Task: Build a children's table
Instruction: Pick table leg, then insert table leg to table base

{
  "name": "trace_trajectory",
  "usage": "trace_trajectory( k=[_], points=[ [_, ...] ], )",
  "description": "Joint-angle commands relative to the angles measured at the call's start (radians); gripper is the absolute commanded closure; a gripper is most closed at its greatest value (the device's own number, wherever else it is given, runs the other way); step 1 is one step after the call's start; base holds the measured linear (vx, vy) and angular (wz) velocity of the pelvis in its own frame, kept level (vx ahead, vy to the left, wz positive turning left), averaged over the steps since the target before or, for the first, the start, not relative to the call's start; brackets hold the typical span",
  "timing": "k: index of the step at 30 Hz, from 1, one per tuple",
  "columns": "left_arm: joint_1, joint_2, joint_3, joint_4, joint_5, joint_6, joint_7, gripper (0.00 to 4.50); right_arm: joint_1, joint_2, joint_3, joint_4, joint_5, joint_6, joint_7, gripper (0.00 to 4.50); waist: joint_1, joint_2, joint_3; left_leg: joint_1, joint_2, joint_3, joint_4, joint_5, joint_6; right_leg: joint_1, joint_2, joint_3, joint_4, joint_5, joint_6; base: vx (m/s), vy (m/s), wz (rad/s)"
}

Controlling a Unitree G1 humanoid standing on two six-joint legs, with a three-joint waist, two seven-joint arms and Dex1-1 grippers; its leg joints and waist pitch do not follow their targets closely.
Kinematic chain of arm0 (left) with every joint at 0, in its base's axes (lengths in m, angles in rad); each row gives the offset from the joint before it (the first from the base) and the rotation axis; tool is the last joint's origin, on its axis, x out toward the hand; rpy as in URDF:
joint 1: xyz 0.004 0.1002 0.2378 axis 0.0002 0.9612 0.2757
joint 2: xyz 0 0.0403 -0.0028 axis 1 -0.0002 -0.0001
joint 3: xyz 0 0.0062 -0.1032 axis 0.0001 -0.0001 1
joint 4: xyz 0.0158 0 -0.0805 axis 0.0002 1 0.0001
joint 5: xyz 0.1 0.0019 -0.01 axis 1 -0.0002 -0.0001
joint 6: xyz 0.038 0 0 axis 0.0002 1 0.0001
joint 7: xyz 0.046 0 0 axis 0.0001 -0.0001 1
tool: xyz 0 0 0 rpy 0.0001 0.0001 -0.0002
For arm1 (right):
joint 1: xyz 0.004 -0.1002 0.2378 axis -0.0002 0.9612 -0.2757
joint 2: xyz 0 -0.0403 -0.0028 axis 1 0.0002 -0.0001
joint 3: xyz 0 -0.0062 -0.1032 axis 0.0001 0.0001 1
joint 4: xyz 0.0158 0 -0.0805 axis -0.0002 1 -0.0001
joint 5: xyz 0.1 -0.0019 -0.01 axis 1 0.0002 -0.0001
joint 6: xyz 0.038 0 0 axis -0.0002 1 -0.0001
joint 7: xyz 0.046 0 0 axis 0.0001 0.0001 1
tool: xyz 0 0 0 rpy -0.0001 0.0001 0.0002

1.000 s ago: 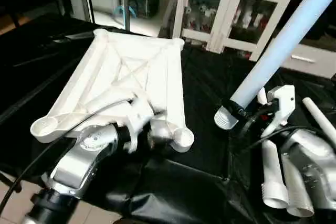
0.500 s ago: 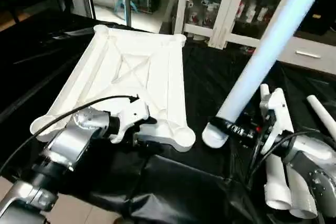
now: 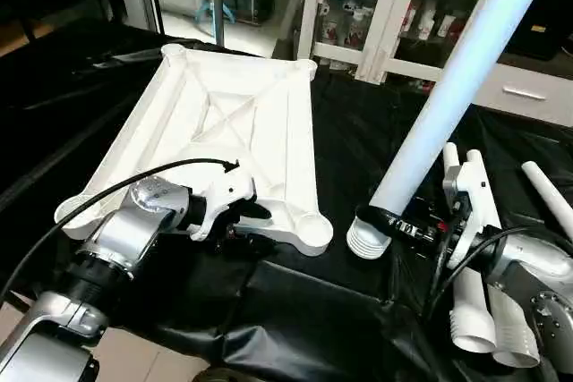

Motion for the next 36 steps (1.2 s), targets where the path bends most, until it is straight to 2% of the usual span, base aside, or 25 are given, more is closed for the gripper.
trace_trajectory(
  k=[1, 2, 5, 6, 10, 11, 12, 14, 15, 16, 18, 19, 20, 21, 22, 23, 25, 26, 27, 28, 29, 30, 31, 33, 36],
  points=[
    [-0.036, -0.004, -0.010, 0.030, 0.014, -0.019, -0.006, 2.06, -0.020, -0.015, -0.005, -0.014, 0.011, 0.005, 0.015, 2.63, 0.005, -0.004, -0.059, 0.036, 0.064, -0.021, -0.085, -0.228, -0.029, 0.014, -0.080, 0.035, -0.073, -0.095, -0.202, 0.000, 0.000, 0.00],
    [-0.045, -0.002, -0.016, 0.050, 0.026, -0.031, -0.009, 2.19, -0.025, -0.017, -0.001, -0.010, 0.009, 0.005, 0.020, 2.63, 0.006, -0.001, -0.059, 0.036, 0.063, -0.021, -0.084, -0.224, -0.025, 0.014, -0.081, 0.036, -0.074, -0.099, -0.201, 0.000, 0.000, 0.00],
    [-0.060, 0.004, -0.032, 0.087, 0.052, -0.056, -0.030, 2.37, -0.032, -0.022, 0.007, -0.006, 0.007, 0.004, 0.028, 2.63, 0.009, -0.002, -0.058, 0.038, 0.065, -0.021, -0.085, -0.228, -0.026, 0.012, -0.081, 0.036, -0.076, -0.111, -0.197, 0.000, 0.000, 0.00],
    [-0.062, 0.004, -0.033, 0.091, 0.054, -0.059, -0.032, 2.61, -0.032, -0.022, 0.008, -0.006, 0.007, 0.005, 0.028, 2.63, 0.009, -0.002, -0.057, 0.038, 0.066, -0.021, -0.086, -0.232, -0.030, 0.012, -0.082, 0.036, -0.075, -0.112, -0.198, 0.000, 0.000, 0.00],
    [-0.084, 0.011, -0.043, 0.138, 0.090, -0.114, -0.029, 2.89, -0.036, -0.026, 0.009, -0.007, 0.008, 0.008, 0.033, 2.63, 0.014, 0.003, -0.058, 0.040, 0.066, -0.021, -0.087, -0.239, -0.035, 0.010, -0.082, 0.036, -0.076, -0.112, -0.196, 0.000, 0.000, 0.00],
    [-0.085, 0.013, -0.046, 0.141, 0.094, -0.120, -0.030, 2.89, -0.036, -0.026, 0.009, -0.007, 0.008, 0.008, 0.033, 2.63, 0.016, 0.000, -0.059, 0.040, 0.066, -0.021, -0.086, -0.238, -0.037, 0.011, -0.083, 0.037, -0.074, -0.105, -0.195, 0.000, 0.000, 0.00],
    [-0.093, 0.022, -0.062, 0.159, 0.115, -0.145, -0.042, 3.14, -0.035, -0.026, 0.010, -0.007, 0.008, 0.009, 0.034, 2.63, 0.019, 0.001, -0.058, 0.041, 0.067, -0.021, -0.087, -0.243, -0.037, 0.010, -0.083, 0.037, -0.075, -0.109, -0.193, 0.000, 0.000, 0.00],
    [-0.095, 0.025, -0.068, 0.164, 0.122, -0.154, -0.048, 3.19, -0.034, -0.025, 0.009, -0.008, 0.008, 0.009, 0.034, 2.63, 0.023, 0.002, -0.058, 0.042, 0.068, -0.021, -0.088, -0.246, -0.043, 0.009, -0.083, 0.037, -0.074, -0.108, -0.191, 0.000, 0.000, 0.00],
    [-0.095, 0.025, -0.068, 0.164, 0.122, -0.154, -0.048, 3.27, -0.034, -0.025, 0.009, -0.008, 0.008, 0.009, 0.034, 2.63, 0.024, 0.002, -0.058, 0.041, 0.068, -0.021, -0.088, -0.248, -0.046, 0.010, -0.084, 0.037, -0.073, -0.107, -0.191, 0.000, 0.000, 0.00],
    [-0.097, 0.025, -0.072, 0.171, 0.128, -0.161, -0.052, 3.41, -0.034, -0.024, 0.010, -0.009, 0.007, 0.009, 0.034, 2.63, 0.024, 0.007, -0.059, 0.042, 0.068, -0.022, -0.089, -0.251, -0.049, 0.009, -0.084, 0.036, -0.073, -0.104, -0.193, 0.000, 0.000, 0.00],
    [-0.100, 0.024, -0.078, 0.179, 0.139, -0.173, -0.051, 3.68, -0.037, -0.022, 0.010, -0.006, 0.007, 0.010, 0.033, 2.63, 0.024, 0.004, -0.059, 0.042, 0.068, -0.021, -0.089, -0.259, -0.053, 0.010, -0.085, 0.037, -0.074, -0.103, -0.195, 0.000, 0.000, 0.00],
    [-0.101, 0.024, -0.081, 0.183, 0.147, -0.182, -0.049, 3.68, -0.039, -0.020, 0.010, -0.005, 0.006, 0.009, 0.030, 2.63, 0.024, 0.004, -0.059, 0.042, 0.068, -0.021, -0.089, -0.259, -0.053, 0.010, -0.085, 0.037, -0.074, -0.103, -0.195, 0.000, 0.000, 0.00],
    [-0.101, 0.024, -0.085, 0.188, 0.155, -0.191, -0.047, 3.68, -0.042, -0.018, 0.011, -0.003, 0.005, 0.008, 0.027, 2.63, 0.024, 0.006, -0.058, 0.042, 0.068, -0.022, -0.090, -0.264, -0.054, 0.009, -0.084, 0.037, -0.075, -0.108, -0.194, 0.000, 0.000, 0.00],
    [-0.096, 0.022, -0.096, 0.191, 0.171, -0.213, -0.043, 3.88, -0.049, -0.009, 0.008, 0.004, 0.000, 0.005, 0.011, 2.63, 0.024, 0.008, -0.058, 0.042, 0.069, -0.023, -0.091, -0.268, -0.059, 0.009, -0.085, 0.037, -0.075, -0.106, -0.193, 0.000, 0.000, 0.00],
    [-0.092, 0.018, -0.101, 0.196, 0.181, -0.234, -0.034, 4.07, -0.059, 0.002, 0.005, 0.012, -0.004, 0.003, -0.006, 2.63, 0.024, 0.012, -0.057, 0.042, 0.068, -0.024, -0.092, -0.277, -0.063, 0.009, -0.085, 0.037, -0.075, -0.112, -0.193, 0.000, 0.000, 0.00],
    [-0.089, 0.012, -0.102, 0.203, 0.188, -0.255, -0.025, 4.07, -0.067, 0.011, 0.004, 0.018, -0.006, 0.001, -0.018, 2.63, 0.022, 0.011, -0.057, 0.042, 0.068, -0.024, -0.093, -0.297, -0.069, 0.008, -0.086, 0.037, -0.077, -0.134, -0.191, 0.000, 0.000, 0.00],
    [-0.080, -0.006, -0.098, 0.209, 0.183, -0.283, -0.012, 4.21, -0.092, 0.034, 0.004, 0.037, -0.016, 0.008, -0.059, 2.63, 0.022, 0.017, -0.057, 0.045, 0.068, -0.024, -0.094, -0.315, -0.081, 0.006, -0.087, 0.038, -0.079, -0.156, -0.190, 0.000, 0.000, 0.00],
    [-0.070, -0.023, -0.091, 0.212, 0.174, -0.292, 0.001, 4.31, -0.099, 0.049, 0.005, 0.054, -0.028, -0.002, -0.079, 2.63, 0.019, 0.011, -0.058, 0.041, 0.067, -0.025, -0.096, -0.316, -0.086, 0.011, -0.087, 0.036, -0.079, -0.162, -0.188, 0.000, 0.000, 0.00],
    [-0.049, -0.045, -0.090, 0.208, 0.170, -0.290, 0.018, 4.38, -0.101, 0.065, 0.012, 0.078, -0.058, -0.012, -0.115, 2.63, 0.023, 0.016, -0.059, 0.046, 0.068, -0.023, -0.095, -0.313, -0.089, 0.007, -0.090, 0.035, -0.078, -0.159, -0.186, 0.000, 0.000, 0.00],
    [-0.038, -0.055, -0.091, 0.202, 0.170, -0.285, 0.026, 4.38, -0.103, 0.071, 0.015, 0.090, -0.070, -0.016, -0.128, 2.63, 0.023, 0.016, -0.059, 0.046, 0.068, -0.023, -0.095, -0.313, -0.089, 0.007, -0.090, 0.035, -0.078, -0.159, -0.186, 0.000, 0.000, 0.00],
    [-0.024, -0.068, -0.091, 0.192, 0.166, -0.272, 0.034, 4.42, -0.106, 0.077, 0.018, 0.102, -0.083, -0.023, -0.141, 2.63, 0.019, -0.001, -0.059, 0.037, 0.067, -0.022, -0.095, -0.277, -0.081, 0.014, -0.090, 0.032, -0.072, -0.130, -0.189, 0.000, 0.000, 0.00],
    [-0.014, -0.077, -0.089, 0.183, 0.160, -0.258, 0.037, 4.46, -0.108, 0.082, 0.019, 0.108, -0.087, -0.027, -0.148, 2.63, 0.022, -0.002, -0.060, 0.043, 0.067, -0.015, -0.092, -0.264, -0.066, 0.008, -0.089, 0.032, -0.074, -0.125, -0.186, 0.000, 0.000, 0.00],
    [0.004, -0.088, -0.084, 0.155, 0.150, -0.232, 0.048, 4.46, -0.118, 0.100, 0.011, 0.113, -0.074, -0.012, -0.168, 2.63, 0.022, -0.014, -0.060, 0.044, 0.066, -0.012, -0.090, -0.261, -0.054, 0.008, -0.089, 0.032, -0.077, -0.131, -0.185, 0.000, 0.000, 0.00],
    [0.040, -0.109, -0.064, 0.095, 0.128, -0.173, 0.074, 4.46, -0.140, 0.130, 0.007, 0.120, -0.057, 0.019, -0.201, 2.63, 0.023, 0.003, -0.062, 0.038, 0.066, -0.011, -0.088, -0.220, -0.026, 0.009, -0.090, 0.034, -0.073, -0.116, -0.185, 0.000, 0.000, 0.00],
    [0.085, -0.124, -0.059, 0.019, 0.097, -0.123, 0.069, 4.46, -0.159, 0.125, 0.035, 0.129, -0.065, 0.029, -0.179, 2.63, 0.022, 0.004, -0.064, 0.038, 0.068, -0.009, -0.086, -0.217, -0.017, 0.010, -0.088, 0.034, -0.073, -0.108, -0.186, 0.000, 0.000, 0.00]
  ],
)
